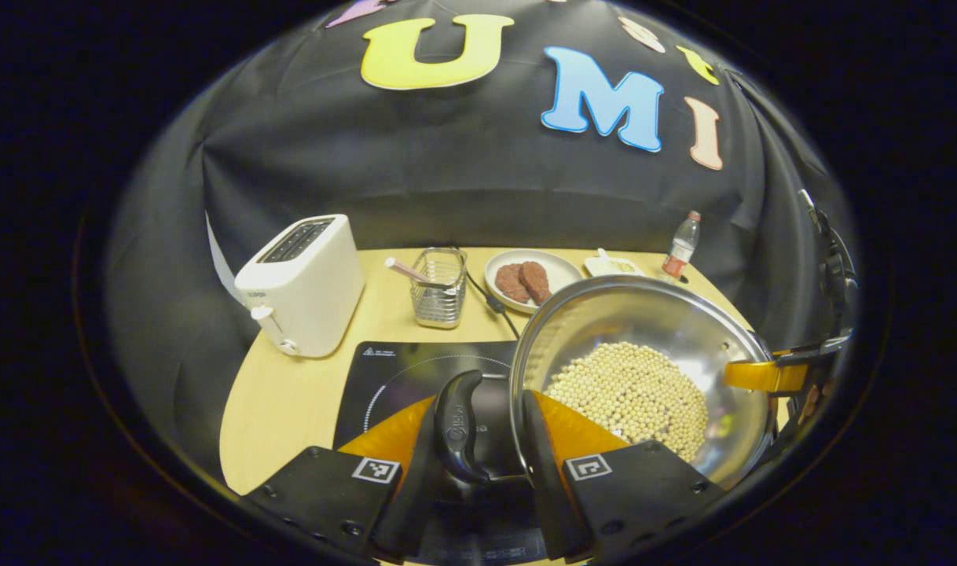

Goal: First push the handle of the pot to place it horizontally, then grasp the pot with both hands and set it on the induction cooktop.

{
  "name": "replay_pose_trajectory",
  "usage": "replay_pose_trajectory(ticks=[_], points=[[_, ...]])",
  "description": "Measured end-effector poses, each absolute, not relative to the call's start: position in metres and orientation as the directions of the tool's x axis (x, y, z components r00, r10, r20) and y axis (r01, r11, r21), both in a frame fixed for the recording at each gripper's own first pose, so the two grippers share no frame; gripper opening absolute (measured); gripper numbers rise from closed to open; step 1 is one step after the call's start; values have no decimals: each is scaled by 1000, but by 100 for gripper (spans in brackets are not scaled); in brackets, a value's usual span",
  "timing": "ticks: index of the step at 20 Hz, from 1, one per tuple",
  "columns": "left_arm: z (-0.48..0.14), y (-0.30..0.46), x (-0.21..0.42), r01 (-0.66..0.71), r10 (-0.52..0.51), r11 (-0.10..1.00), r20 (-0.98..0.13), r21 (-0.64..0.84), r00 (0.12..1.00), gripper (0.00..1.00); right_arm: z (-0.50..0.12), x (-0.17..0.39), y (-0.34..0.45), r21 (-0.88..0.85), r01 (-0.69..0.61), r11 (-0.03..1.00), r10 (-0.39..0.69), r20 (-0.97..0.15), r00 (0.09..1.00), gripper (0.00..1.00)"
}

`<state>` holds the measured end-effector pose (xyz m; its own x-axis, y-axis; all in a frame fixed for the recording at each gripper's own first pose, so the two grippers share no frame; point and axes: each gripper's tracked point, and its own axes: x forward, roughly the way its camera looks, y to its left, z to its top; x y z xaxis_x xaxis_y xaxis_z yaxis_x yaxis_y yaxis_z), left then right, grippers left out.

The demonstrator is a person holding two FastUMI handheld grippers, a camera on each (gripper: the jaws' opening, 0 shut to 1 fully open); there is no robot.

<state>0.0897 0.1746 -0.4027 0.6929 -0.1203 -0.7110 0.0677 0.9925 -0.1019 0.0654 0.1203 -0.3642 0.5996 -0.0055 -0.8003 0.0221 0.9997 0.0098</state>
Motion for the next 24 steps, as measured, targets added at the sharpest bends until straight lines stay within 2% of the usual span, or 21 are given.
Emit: replay_pose_trajectory(ticks=[2, 3, 4, 24], points=[[-407, 188, 87, 57, -115, 993, -714, -104, 690, 63, -369, 67, 129, 10, 13, 1000, 1, -805, 593, 60], [-409, 196, 85, 51, -110, 993, -718, -103, 687, 59, -370, 68, 135, 13, 6, 1000, 7, -807, 591, 61], [-410, 203, 85, 45, -105, 994, -720, -102, 687, 63, -371, 67, 142, 14, 0, 1000, 12, -810, 587, 61], [-442, 304, 107, 56, -111, 994, -743, -98, 660, 63, -393, 80, 234, 28, -3, 1000, 25, -828, 561, 61]])
